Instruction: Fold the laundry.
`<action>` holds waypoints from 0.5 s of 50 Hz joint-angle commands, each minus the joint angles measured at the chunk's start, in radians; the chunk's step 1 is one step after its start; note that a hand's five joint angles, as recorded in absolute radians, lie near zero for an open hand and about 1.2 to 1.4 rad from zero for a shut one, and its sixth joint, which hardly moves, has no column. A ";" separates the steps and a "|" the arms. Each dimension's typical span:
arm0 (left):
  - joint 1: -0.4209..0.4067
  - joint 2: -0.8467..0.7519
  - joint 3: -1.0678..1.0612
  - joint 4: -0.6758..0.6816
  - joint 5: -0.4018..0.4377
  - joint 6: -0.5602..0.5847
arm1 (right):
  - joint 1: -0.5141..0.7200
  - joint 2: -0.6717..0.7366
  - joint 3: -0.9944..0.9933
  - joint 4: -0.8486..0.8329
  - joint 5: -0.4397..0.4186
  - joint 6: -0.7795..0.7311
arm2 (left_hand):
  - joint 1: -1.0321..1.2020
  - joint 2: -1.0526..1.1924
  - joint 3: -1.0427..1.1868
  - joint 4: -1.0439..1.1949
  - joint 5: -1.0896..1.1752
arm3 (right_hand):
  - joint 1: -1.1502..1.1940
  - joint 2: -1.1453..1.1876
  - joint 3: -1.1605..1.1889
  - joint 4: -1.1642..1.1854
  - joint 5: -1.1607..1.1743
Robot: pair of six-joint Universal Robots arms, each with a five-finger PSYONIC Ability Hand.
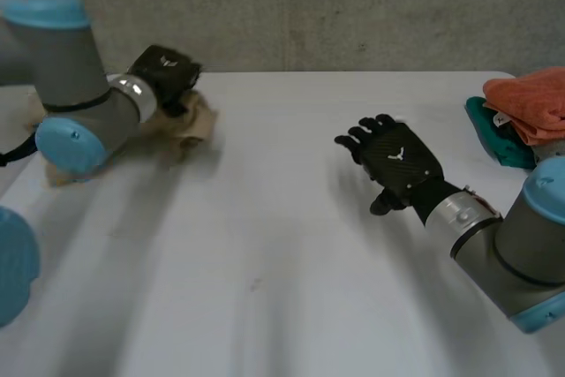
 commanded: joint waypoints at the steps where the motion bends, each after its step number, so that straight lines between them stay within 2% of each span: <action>1: -0.217 0.229 -0.214 0.009 0.051 -0.162 | -0.070 -0.019 -0.061 0.014 0.021 0.112 | 0.265 0.205 0.209 0.202 0.223 | 0.077 0.074 0.067 0.069 0.056; 7: -0.359 0.213 -0.297 0.060 0.048 -0.242 | -0.111 -0.023 -0.104 0.035 0.068 0.208 | 0.265 0.205 0.209 0.202 0.223 | 0.077 0.074 0.067 0.069 0.056; 9: -0.416 0.173 -0.309 0.088 0.045 -0.265 | -0.122 -0.018 -0.124 0.046 0.101 0.229 | -0.211 -0.271 -0.267 -0.274 -0.253 | 0.077 0.074 0.067 0.069 0.056; 11: -0.455 0.123 -0.300 0.098 0.033 -0.266 | -0.128 -0.013 -0.139 0.060 0.128 0.235 | -0.567 -0.627 -0.623 -0.630 -0.609 | 0.077 0.074 0.067 0.069 0.056; 12: -0.462 0.115 -0.295 0.097 0.027 -0.268 | -0.131 -0.010 -0.142 0.064 0.136 0.234 | -0.627 -0.687 -0.683 -0.690 -0.669 | 0.077 0.074 0.067 0.069 0.056; 15: -0.467 0.108 -0.277 0.073 -0.016 -0.266 | -0.139 -0.006 -0.159 0.083 0.153 0.234 | -0.855 -0.915 -0.911 -0.918 -0.897 | 0.071 0.068 0.061 0.063 0.050; 18: -0.452 0.153 -0.274 0.054 -0.048 -0.268 | -0.142 -0.006 -0.168 0.098 0.157 0.237 | -0.897 -0.957 -0.953 -0.960 -0.939 | 0.062 0.059 0.052 0.055 0.041; 25: -0.337 0.331 -0.333 0.042 -0.110 -0.254 | -0.128 -0.013 -0.185 0.173 0.147 0.238 | -0.957 -1.017 -1.013 -1.020 -0.999 | 0.053 0.051 0.043 0.046 0.032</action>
